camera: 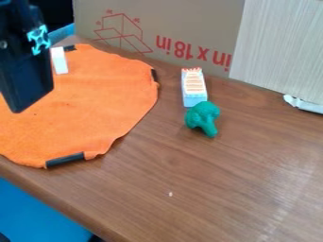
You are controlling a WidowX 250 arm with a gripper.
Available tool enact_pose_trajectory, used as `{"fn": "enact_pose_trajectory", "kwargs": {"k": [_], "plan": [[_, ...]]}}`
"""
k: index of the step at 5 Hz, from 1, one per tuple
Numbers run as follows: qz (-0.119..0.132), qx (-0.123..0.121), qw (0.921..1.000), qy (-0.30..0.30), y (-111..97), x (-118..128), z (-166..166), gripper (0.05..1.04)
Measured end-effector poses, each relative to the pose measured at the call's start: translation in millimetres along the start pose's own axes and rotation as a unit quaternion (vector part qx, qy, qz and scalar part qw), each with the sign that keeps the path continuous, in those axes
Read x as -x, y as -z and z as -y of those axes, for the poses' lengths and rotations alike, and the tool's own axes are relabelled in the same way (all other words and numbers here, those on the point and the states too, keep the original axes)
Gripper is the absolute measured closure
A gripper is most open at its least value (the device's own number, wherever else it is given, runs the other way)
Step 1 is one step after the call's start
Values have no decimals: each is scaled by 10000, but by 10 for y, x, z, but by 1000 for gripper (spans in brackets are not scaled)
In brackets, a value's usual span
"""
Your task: Fold the cloth from the bottom right to the top left
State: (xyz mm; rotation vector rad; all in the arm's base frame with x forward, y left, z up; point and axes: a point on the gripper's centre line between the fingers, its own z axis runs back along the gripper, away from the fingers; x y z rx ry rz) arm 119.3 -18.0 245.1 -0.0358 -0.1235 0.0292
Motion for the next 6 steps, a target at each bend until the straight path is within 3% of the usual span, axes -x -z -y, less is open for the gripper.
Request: {"fn": "enact_pose_trajectory", "kwargs": {"k": [1,2,3,4,5,6], "plan": [[0,1,10000,0,16,9,0,83],[225,-51,9997,105,164,-23,0,83],[241,-175,9995,-85,283,-60,-129,83],[287,-309,9990,176,400,-81,-253,83],[221,-475,9973,523,546,-121,-392,83],[144,-746,9842,1602,784,-146,-471,83]]}}
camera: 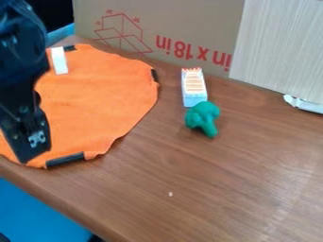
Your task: Fold the cloth from the bottom right to the top left
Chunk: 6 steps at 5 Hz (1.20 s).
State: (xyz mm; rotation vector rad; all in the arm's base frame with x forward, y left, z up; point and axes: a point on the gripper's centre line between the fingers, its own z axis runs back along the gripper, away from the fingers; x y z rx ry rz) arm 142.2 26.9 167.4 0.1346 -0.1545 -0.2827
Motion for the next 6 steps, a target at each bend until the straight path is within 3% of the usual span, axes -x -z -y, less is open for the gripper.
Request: {"fn": "enact_pose_trajectory", "kwargs": {"k": [1,2,4,6], "plan": [[15,209,9964,819,159,-21,-93,83],[170,253,9907,1326,299,-23,-223,83],[43,124,9831,1829,731,-91,-392,83],[19,-253,9805,1950,1068,-153,-529,83]]}}
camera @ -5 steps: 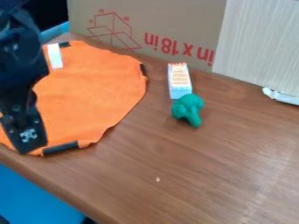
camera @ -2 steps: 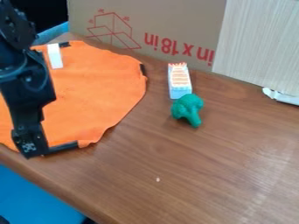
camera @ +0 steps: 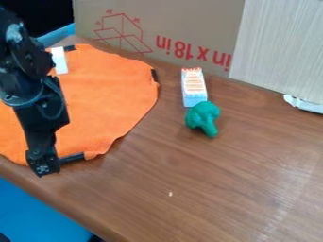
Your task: Fold the cloth from the bottom right to the top left
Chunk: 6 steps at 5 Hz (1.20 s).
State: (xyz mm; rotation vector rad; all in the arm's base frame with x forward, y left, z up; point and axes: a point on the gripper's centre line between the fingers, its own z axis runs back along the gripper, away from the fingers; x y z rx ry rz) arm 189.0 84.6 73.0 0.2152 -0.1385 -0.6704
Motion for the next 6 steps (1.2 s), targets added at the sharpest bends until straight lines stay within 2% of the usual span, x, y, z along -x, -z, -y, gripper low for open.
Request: {"fn": "enact_pose_trajectory", "kwargs": {"k": [1,3,4,5,6], "plan": [[-36,-141,9999,81,121,-6,-57,83],[-17,-194,9997,131,285,-51,-139,83],[-82,-191,9997,100,352,-55,-165,126],[-16,-211,9997,76,374,-81,-172,435],[33,-163,9999,42,375,-96,-157,705]]}}
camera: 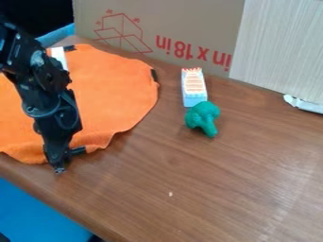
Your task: Fold the cloth from the bottom right to the top left
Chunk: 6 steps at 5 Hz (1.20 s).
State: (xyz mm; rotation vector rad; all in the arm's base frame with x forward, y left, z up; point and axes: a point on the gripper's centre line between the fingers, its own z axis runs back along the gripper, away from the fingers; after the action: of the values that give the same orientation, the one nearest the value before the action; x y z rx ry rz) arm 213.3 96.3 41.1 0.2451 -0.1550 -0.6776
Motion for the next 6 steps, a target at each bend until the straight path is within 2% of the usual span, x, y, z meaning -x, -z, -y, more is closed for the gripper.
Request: {"fn": "enact_pose_trajectory", "kwargs": {"k": [1,2,4,5,6], "plan": [[104,204,9997,41,-42,-24,67,936],[320,384,9987,-49,-225,-35,31,1014],[581,744,9947,-406,-529,-39,-169,1028],[571,743,9938,-603,-605,-32,-365,1029],[592,623,9928,-839,-634,-15,-584,1029]]}}
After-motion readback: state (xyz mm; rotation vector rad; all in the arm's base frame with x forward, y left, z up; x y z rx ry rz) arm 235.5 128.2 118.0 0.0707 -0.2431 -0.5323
